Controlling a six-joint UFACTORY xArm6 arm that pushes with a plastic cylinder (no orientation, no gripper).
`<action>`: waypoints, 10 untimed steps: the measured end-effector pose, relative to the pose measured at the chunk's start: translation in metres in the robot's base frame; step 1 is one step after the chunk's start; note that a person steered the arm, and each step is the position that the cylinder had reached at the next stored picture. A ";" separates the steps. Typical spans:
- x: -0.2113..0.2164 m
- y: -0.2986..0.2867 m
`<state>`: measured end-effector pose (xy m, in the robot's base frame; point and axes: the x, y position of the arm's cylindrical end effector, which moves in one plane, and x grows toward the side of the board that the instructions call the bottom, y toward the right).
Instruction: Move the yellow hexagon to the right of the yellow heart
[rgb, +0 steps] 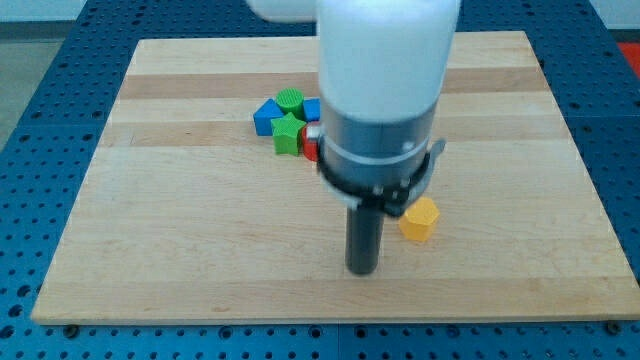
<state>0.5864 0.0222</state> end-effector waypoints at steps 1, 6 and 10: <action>-0.003 0.029; -0.023 0.035; -0.177 0.101</action>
<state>0.4097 0.1230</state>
